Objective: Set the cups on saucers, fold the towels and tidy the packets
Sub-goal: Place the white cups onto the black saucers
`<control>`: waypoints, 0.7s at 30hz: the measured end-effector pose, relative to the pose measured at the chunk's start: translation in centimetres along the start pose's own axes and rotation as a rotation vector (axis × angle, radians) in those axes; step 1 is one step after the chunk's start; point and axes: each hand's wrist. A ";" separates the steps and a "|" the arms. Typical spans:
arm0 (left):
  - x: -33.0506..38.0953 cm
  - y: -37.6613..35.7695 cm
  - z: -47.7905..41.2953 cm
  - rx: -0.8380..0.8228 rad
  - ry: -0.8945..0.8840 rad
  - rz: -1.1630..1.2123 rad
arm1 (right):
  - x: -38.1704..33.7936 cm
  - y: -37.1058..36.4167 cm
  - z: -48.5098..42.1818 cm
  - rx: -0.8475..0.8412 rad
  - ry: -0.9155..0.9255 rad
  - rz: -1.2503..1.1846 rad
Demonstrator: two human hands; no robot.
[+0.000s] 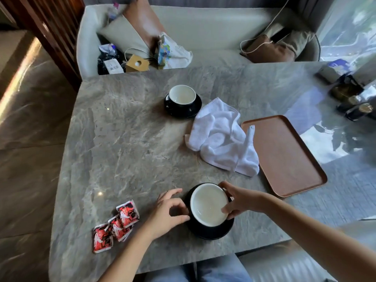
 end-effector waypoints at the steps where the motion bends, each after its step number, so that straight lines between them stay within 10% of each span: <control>1: -0.3 -0.1 0.1 -0.011 0.005 -0.022 | 0.2 -0.4 0.2 0.003 -0.011 0.015; 17: 0.3 2.6 -2.2 -0.227 0.104 -0.083 | -0.2 1.5 0.0 -0.001 0.023 0.169; 21: 1.8 5.1 -4.8 -0.096 0.146 0.108 | -1.3 4.9 -0.4 0.291 0.139 0.148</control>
Point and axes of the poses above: each hand's wrist, its own z-axis away from the middle knuckle, its own y-axis out of the back of the hand, x = y × z, and after that the axes turned 11 degrees about z, right-handed
